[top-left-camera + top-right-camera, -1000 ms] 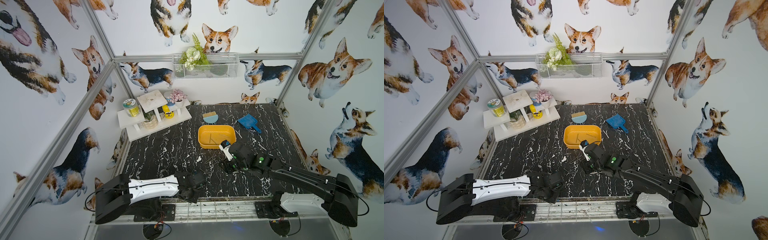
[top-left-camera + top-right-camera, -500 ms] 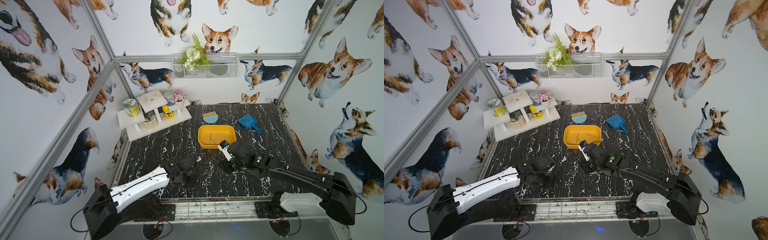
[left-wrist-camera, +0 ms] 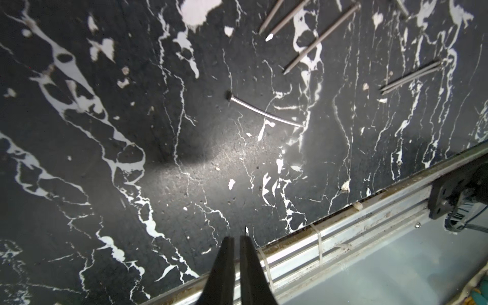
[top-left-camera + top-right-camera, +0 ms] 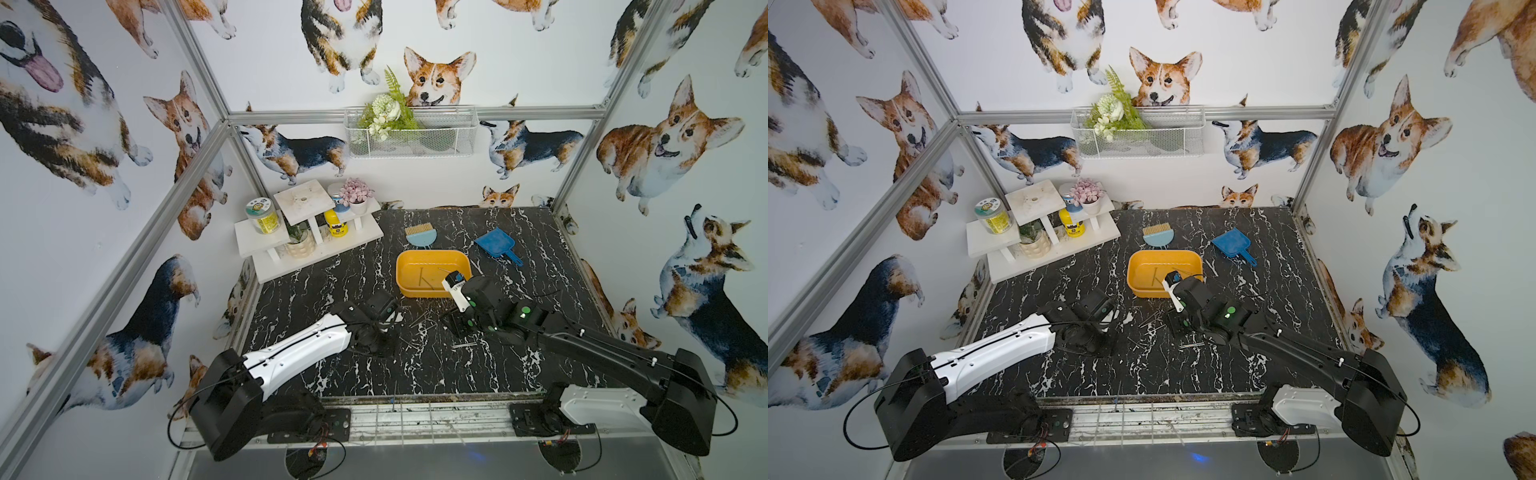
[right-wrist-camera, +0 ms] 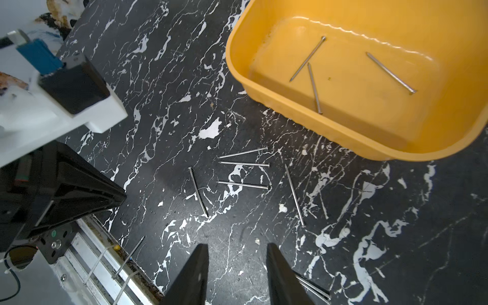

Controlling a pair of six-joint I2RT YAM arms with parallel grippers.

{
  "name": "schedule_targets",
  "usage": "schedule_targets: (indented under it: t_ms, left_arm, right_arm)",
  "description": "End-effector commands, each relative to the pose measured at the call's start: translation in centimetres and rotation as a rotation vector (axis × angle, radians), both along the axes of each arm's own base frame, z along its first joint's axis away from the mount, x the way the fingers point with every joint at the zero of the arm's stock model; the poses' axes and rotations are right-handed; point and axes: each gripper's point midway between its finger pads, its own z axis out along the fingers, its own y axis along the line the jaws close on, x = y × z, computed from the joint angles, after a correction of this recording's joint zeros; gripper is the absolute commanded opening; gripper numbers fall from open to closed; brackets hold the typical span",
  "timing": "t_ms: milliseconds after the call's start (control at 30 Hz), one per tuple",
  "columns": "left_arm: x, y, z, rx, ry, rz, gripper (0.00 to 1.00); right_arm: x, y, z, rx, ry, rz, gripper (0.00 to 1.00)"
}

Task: Put the nails on the desktop into the storage box
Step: Adjust the nail at the center of the board, then reset both arms

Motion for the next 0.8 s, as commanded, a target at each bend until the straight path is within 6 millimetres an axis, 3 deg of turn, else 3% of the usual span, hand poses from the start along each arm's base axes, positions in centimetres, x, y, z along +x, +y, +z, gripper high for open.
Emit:
schedule_targets:
  t_ms: [0,133,233,400,500,567,633,700,767]
  left_arm:
    - [1.5,-0.7,1.0,-0.059,-0.052,0.021,0.18]
    - [4.6,-0.4,3.8,-0.104,-0.203,0.085,0.47]
    - [8.3,1.0,8.2,-0.133,-0.438,0.191,0.70]
    - [13.2,4.9,16.3,-0.128,-0.829,0.306,0.98]
    - [14.3,7.2,22.1,-0.083,-1.052,0.353,1.00]
    - [14.7,8.1,25.0,-0.065,-1.142,0.343,1.00]
    - [15.0,9.7,26.2,-0.041,-1.198,0.413,1.00]
    - [15.1,10.5,27.1,-0.038,-1.290,0.429,1.00]
    - [16.3,12.5,25.4,0.044,-1.281,0.501,1.00]
  right_arm:
    - [0.3,-0.7,0.2,0.028,0.009,-0.032,0.41]
    - [1.8,-2.5,0.6,0.050,0.003,-0.111,0.50]
    - [3.6,-4.9,2.6,0.103,-0.061,-0.216,0.69]
    - [8.2,-12.6,6.4,0.095,-0.261,-0.518,0.87]
    - [10.2,-17.6,9.0,0.057,-0.418,-0.685,0.93]
    - [11.1,-19.8,10.6,0.001,-0.540,-0.736,0.95]
    - [11.6,-21.1,11.6,-0.071,-0.617,-0.773,1.00]
    - [11.9,-23.1,11.1,-0.148,-0.664,-0.872,1.00]
    - [12.5,-24.1,9.8,-0.182,-0.684,-0.860,1.00]
